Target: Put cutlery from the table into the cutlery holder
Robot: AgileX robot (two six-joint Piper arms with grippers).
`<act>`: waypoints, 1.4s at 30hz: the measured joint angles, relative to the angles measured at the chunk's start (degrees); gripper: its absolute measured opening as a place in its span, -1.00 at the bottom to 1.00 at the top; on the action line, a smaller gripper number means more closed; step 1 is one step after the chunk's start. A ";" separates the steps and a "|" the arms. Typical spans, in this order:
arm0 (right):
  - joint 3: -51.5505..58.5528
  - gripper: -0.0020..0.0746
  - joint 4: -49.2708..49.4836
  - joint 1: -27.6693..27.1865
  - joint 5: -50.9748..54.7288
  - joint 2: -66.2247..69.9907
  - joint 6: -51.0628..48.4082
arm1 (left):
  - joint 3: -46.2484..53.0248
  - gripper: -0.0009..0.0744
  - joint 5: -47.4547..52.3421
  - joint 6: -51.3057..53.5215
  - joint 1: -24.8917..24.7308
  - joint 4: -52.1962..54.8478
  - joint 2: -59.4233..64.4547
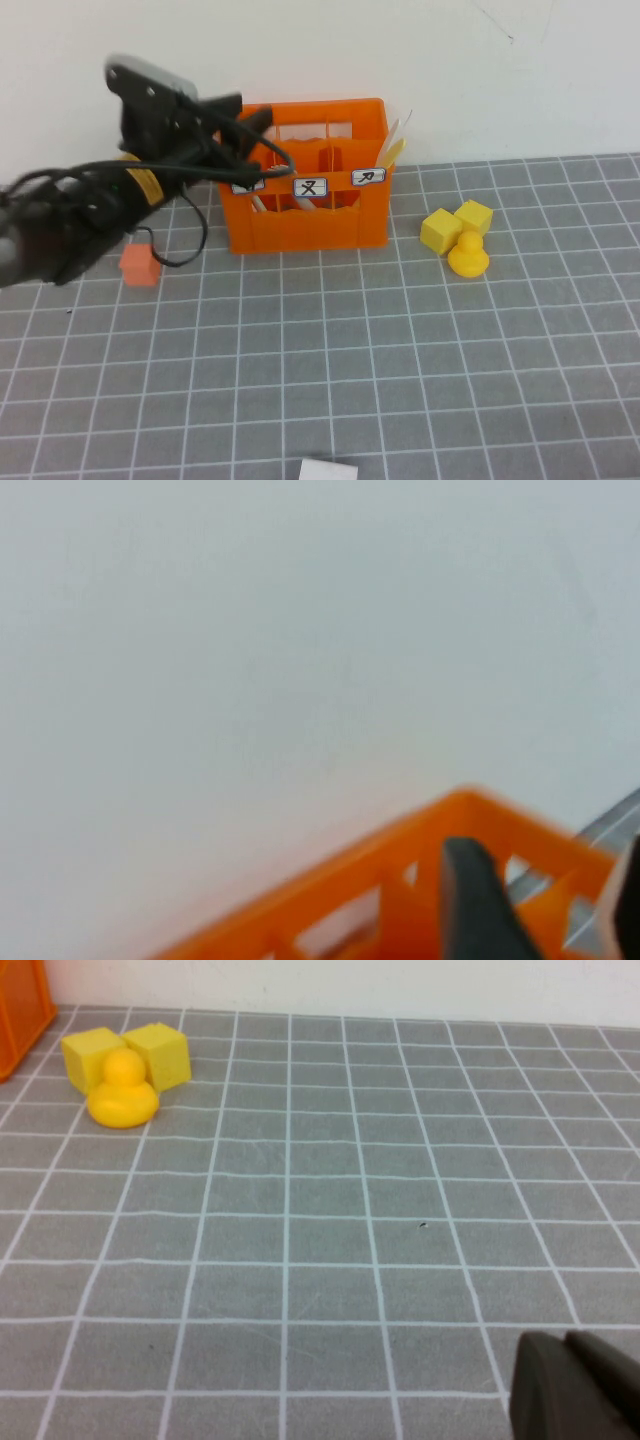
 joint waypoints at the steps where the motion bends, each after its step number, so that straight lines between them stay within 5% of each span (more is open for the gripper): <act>1: 0.00 -0.95 0.00 0.00 0.00 0.00 -0.13 | 1.13 -0.24 0.00 0.00 0.00 0.54 -2.38; 4: 0.00 -0.95 0.00 0.00 0.00 0.00 -0.22 | 5.35 -0.71 0.43 0.53 0.51 4.53 -9.72; 8: 0.00 -0.95 0.00 0.00 0.00 0.00 -0.22 | 12.73 -0.92 2.89 -3.69 3.58 14.50 -20.13; 18: 0.00 -0.95 0.00 0.00 0.00 0.00 -0.35 | 25.94 -0.97 12.73 -18.49 10.10 32.28 -43.42; 25: 0.00 -0.95 0.00 0.00 0.00 0.00 -0.35 | 27.66 -0.97 11.29 -43.50 10.18 57.43 -53.94; 42: 0.00 -0.95 0.00 0.00 0.00 0.00 -0.54 | 40.09 -0.98 25.51 -60.74 10.45 60.36 -82.24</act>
